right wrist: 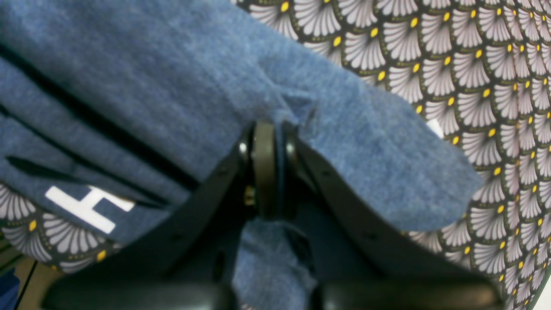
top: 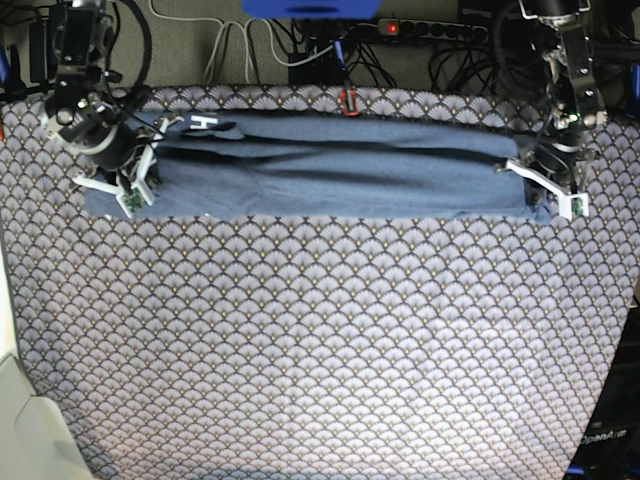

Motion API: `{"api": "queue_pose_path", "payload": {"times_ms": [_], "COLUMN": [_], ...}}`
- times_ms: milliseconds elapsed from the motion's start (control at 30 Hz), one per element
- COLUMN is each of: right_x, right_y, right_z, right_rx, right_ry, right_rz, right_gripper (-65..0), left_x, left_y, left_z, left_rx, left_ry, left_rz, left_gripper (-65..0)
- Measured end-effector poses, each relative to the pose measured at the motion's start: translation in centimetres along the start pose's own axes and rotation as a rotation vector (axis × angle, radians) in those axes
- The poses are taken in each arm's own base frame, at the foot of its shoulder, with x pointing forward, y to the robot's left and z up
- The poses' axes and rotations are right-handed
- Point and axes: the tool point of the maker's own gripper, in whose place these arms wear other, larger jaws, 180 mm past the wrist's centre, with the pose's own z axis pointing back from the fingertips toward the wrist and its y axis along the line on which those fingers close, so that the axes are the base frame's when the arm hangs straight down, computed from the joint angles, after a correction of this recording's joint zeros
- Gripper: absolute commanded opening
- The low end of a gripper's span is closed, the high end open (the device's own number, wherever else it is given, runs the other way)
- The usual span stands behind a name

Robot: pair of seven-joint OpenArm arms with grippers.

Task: Fold the T-shirt properly
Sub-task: 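Grasp the strip end with the left gripper, then fold the strip end with the left gripper toward the right gripper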

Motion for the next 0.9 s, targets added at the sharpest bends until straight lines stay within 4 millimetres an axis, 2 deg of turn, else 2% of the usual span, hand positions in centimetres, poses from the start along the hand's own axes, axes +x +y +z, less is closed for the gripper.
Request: {"api": "queue_pose_path", "payload": {"times_ms": [100, 233, 267, 367, 400, 600, 733, 900], "right_x": [0.0, 0.1, 0.1, 0.0, 0.0, 0.0, 0.0, 0.1], "right_y": [0.0, 0.0, 0.0, -0.1, -0.1, -0.1, -0.1, -0.1], "right_z": [0.0, 0.0, 0.0, 0.0, 0.0, 0.0, 0.0, 0.0], "right_rx": [0.0, -0.001, -0.001, -0.003, -0.002, -0.003, -0.003, -0.003], "right_ry": [0.001, -0.001, -0.001, 0.0, 0.0, 0.001, 0.0, 0.0], "right_rz": [0.0, 0.0, 0.0, 0.0, 0.0, 0.001, 0.0, 0.0], "right_gripper": [-65.0, -65.0, -65.0, -65.0, -65.0, -65.0, -65.0, -65.0], "left_x": [0.1, -0.2, 0.5, 4.5, 5.4, 6.2, 4.9, 2.3], "left_y": [0.0, -1.3, -1.8, -3.9, -5.2, -12.6, -19.8, -25.7], "left_z": [0.4, 2.6, 3.3, 5.2, 5.7, 8.0, 8.9, 9.6], "left_rx": [0.004, 0.021, 0.016, -0.007, -0.028, -0.184, -0.371, -0.488], "left_ry": [0.001, 0.01, -0.008, -0.142, -0.157, -0.098, -0.06, 0.013], "left_rz": [-0.01, -0.024, -0.033, -0.031, -0.025, -0.065, -0.075, -0.06], "left_gripper": [-64.7, -64.7, -64.7, -64.7, -64.7, -64.7, -64.7, -64.7]}}
